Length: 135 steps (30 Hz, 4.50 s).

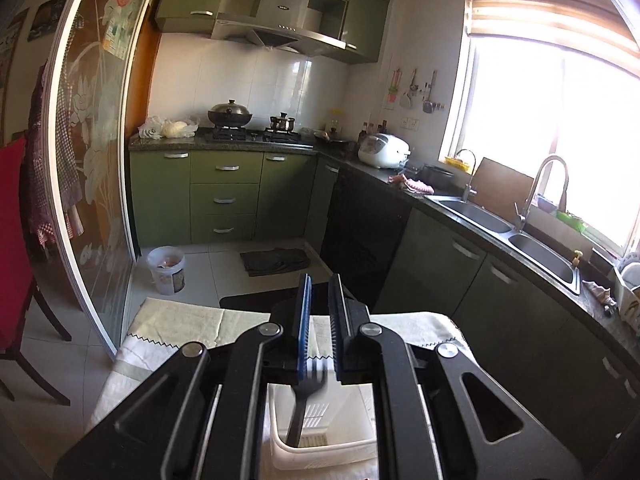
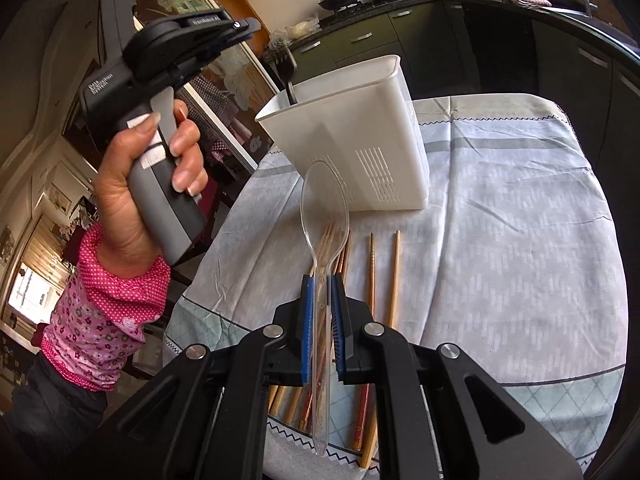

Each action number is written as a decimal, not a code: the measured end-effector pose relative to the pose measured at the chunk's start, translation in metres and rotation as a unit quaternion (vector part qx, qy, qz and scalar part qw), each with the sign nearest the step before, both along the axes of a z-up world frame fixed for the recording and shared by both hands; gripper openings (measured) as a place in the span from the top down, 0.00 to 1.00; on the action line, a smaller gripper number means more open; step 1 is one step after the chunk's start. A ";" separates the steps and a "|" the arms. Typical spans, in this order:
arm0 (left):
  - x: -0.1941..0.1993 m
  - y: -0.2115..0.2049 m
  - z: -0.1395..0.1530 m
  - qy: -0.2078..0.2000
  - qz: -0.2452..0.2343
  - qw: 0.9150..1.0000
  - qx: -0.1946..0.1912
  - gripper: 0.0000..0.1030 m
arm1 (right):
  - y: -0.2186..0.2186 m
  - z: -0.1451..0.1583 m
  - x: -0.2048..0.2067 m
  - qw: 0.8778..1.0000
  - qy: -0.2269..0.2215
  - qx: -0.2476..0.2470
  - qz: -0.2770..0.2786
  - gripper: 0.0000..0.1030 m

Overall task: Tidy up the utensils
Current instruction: 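Lower the fork into the white holder and open the left gripper while the right gripper drops the spoon in, then grasp one wooden chopstick with the left gripper while the right gripper grasps another chopstick, then lower the chopstick into the holder with the left gripper while the right gripper inserts its chopstick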

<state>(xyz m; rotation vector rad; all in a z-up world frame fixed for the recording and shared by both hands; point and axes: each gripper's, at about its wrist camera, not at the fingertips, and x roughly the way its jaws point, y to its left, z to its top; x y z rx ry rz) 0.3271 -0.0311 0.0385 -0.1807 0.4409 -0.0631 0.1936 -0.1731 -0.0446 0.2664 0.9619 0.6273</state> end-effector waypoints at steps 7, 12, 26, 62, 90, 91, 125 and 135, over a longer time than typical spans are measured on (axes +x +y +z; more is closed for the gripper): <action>-0.002 0.005 -0.025 0.026 -0.017 1.000 -0.005 0.86 | -0.005 0.032 0.010 0.999 -0.049 0.011 -0.016 0.91; -0.031 0.018 -0.014 0.006 -0.010 1.000 -0.018 0.74 | 0.000 0.080 0.045 0.992 -0.114 0.032 -0.052 0.91; -0.108 0.038 -0.012 0.032 -0.030 0.999 0.013 0.72 | 0.043 0.092 0.159 0.954 -0.246 -0.031 -0.166 0.91; -0.060 0.005 -0.170 0.399 -0.027 0.914 0.060 0.64 | -0.076 -0.003 -0.003 0.974 -0.158 -0.053 -0.156 0.76; -0.084 0.021 -0.125 0.289 -0.012 0.955 0.061 0.95 | 0.035 -0.077 0.057 0.978 0.046 -0.201 0.023 0.65; -0.090 0.025 -0.116 0.271 -0.011 0.961 0.059 0.95 | 0.039 -0.082 0.060 0.977 0.055 -0.206 0.028 0.68; -0.188 0.050 -0.024 0.072 -0.027 0.995 0.057 0.95 | 0.073 -0.028 0.055 0.979 -0.011 -0.205 0.008 0.94; -0.164 0.041 0.035 0.054 -0.055 0.996 0.040 0.95 | 0.011 0.055 0.003 0.989 -0.084 -0.119 -0.013 0.94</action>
